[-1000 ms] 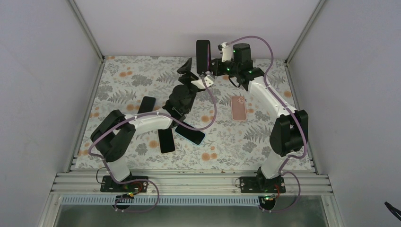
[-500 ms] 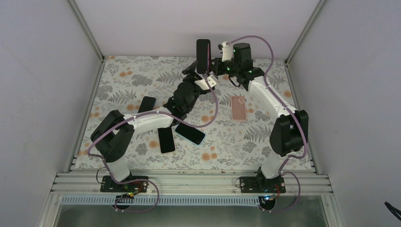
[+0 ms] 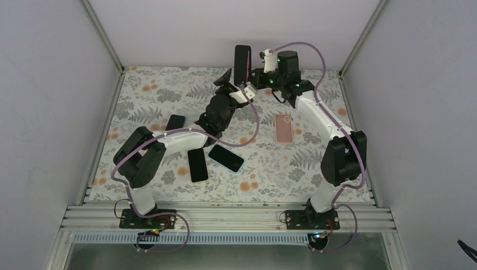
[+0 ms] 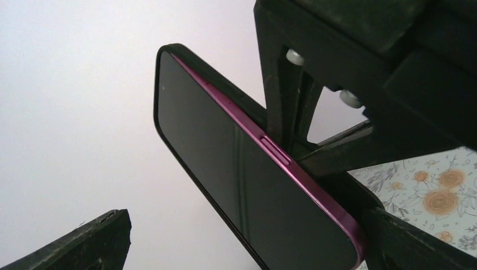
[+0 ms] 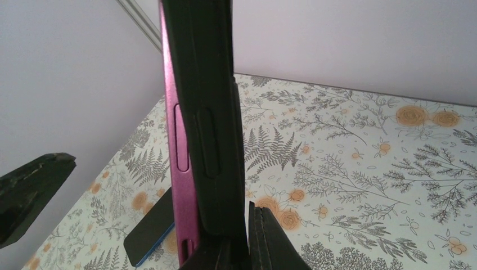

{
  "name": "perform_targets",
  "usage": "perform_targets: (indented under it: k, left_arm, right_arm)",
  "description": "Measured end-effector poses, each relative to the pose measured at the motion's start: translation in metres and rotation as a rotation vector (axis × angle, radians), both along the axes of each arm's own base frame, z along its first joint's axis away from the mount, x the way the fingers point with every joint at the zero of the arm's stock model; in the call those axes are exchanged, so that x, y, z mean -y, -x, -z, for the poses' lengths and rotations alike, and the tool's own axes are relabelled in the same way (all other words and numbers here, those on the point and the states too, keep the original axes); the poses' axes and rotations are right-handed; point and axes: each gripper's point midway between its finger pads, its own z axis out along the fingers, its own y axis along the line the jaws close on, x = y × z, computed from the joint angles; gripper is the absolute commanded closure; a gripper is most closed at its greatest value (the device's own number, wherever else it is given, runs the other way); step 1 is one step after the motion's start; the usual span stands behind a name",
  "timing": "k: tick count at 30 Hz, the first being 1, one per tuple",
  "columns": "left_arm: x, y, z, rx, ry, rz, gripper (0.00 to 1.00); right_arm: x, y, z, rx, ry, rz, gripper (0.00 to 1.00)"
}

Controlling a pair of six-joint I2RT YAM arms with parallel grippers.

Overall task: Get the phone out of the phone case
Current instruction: Remove the phone case from the phone.

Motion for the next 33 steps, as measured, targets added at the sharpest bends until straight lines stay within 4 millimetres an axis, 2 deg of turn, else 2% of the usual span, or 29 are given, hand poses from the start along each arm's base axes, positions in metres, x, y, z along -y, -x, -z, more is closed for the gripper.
perform_targets:
  k: [4,10,14,18,21,24,28,33]
  left_arm:
    - [-0.004,-0.004,-0.004,0.035,-0.003,-0.022,0.01]
    - [-0.009,-0.010,-0.016,0.177,-0.064,-0.103,0.00]
    - [-0.009,-0.017,-0.022,0.207,-0.079,-0.129,0.07]
    - [-0.009,-0.022,-0.034,0.225,-0.080,-0.141,0.19]
    - [-0.006,-0.028,-0.039,0.242,-0.083,-0.156,0.37]
    - [0.001,-0.032,-0.034,0.244,-0.093,-0.149,0.48]
    - [0.010,-0.037,-0.027,0.235,-0.107,-0.139,0.71]
    - [0.012,-0.038,-0.026,0.234,-0.098,-0.143,0.86]
  right_arm:
    - [0.000,-0.001,-0.003,0.008,-0.006,0.002,0.97]
    - [-0.004,-0.002,-0.013,0.038,-0.030,0.001,0.97]
    - [-0.006,-0.005,-0.019,0.062,-0.030,0.016,0.97]
    - [-0.013,-0.011,-0.037,0.111,-0.032,0.015,0.97]
    - [-0.017,-0.016,-0.047,0.161,-0.021,0.030,0.97]
    - [-0.015,-0.019,-0.047,0.176,-0.010,0.044,0.97]
    - [-0.012,-0.023,-0.045,0.181,0.003,0.065,0.97]
    - [-0.012,-0.025,-0.047,0.186,-0.005,0.076,0.97]
